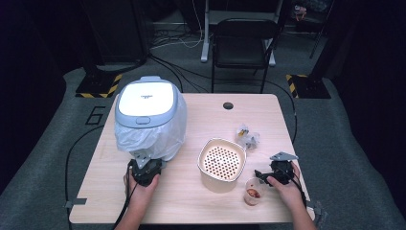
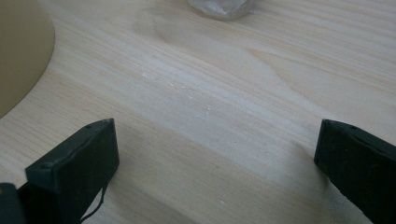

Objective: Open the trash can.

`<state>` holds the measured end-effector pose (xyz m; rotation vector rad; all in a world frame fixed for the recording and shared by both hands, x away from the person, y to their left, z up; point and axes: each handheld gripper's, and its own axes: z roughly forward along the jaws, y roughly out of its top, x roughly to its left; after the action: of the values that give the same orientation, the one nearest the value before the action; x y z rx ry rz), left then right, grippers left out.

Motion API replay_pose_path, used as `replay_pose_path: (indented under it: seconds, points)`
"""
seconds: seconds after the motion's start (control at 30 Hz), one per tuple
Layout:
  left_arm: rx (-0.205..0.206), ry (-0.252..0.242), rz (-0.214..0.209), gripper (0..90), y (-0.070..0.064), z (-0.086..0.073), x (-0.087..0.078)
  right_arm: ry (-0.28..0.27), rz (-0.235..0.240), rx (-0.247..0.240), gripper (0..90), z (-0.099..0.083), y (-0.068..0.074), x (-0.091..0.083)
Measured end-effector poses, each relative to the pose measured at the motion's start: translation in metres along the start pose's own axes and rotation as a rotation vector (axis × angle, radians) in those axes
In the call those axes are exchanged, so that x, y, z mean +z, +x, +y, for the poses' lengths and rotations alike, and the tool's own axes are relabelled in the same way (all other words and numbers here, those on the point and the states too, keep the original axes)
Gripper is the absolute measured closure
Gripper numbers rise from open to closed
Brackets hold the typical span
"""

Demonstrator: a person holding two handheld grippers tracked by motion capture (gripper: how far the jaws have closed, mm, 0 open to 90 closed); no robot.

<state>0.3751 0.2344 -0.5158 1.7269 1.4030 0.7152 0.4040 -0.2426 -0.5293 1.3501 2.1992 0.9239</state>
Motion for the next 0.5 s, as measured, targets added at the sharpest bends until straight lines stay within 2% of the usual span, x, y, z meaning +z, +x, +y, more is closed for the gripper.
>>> replay_pose_path:
  seconds: [0.03,0.07,0.13,0.17,0.2,0.23,0.27,0.3,0.33,0.37,0.4,0.43,0.5]
  points:
    - [0.023,-0.005,0.000,56.0,0.001,-0.002,0.000,0.000,0.000,0.000,0.0,0.000,0.000,0.000]
    - [-0.011,-0.042,-0.002,55.9,0.000,-0.004,0.002,0.001,0.000,0.000,0.0,0.000,0.000,0.000]
    - [0.001,-0.042,-0.012,55.9,0.001,-0.005,0.001,0.000,0.000,0.000,0.0,0.000,0.000,0.000]
    - [0.024,-0.048,0.000,55.9,0.003,-0.006,0.001,0.000,0.000,0.000,0.0,0.000,0.000,0.000]
    - [0.024,-0.048,0.000,55.9,0.003,-0.006,0.001,0.000,0.000,0.000,0.0,0.000,0.000,0.000]
    - [0.012,-0.040,-0.010,55.9,0.002,-0.005,0.002,0.000,0.000,0.000,0.0,0.000,0.000,0.000]
    - [-0.036,-0.024,-0.019,55.9,0.001,-0.004,0.002,0.001,0.000,0.001,0.0,0.000,0.000,0.000]
    - [-0.050,-0.026,-0.024,55.9,0.000,-0.002,0.003,0.000,0.000,0.000,0.0,0.000,0.000,0.000]
    - [-0.062,-0.009,-0.024,55.9,-0.001,0.001,0.004,0.000,0.000,0.000,0.0,0.000,0.000,0.000]
    - [-0.035,0.046,-0.026,55.9,0.000,0.008,0.004,0.000,0.000,0.000,0.0,0.000,0.000,0.000]
    - [-0.035,0.046,-0.026,55.9,0.000,0.008,0.004,0.001,0.000,0.001,0.0,0.000,0.000,0.000]
    - [0.016,0.091,-0.009,55.9,0.003,0.013,0.003,0.001,0.000,0.001,0.0,0.000,0.000,0.000]
    - [0.004,0.122,-0.004,55.9,0.002,0.019,0.004,0.000,0.000,0.000,0.0,0.000,0.000,0.000]
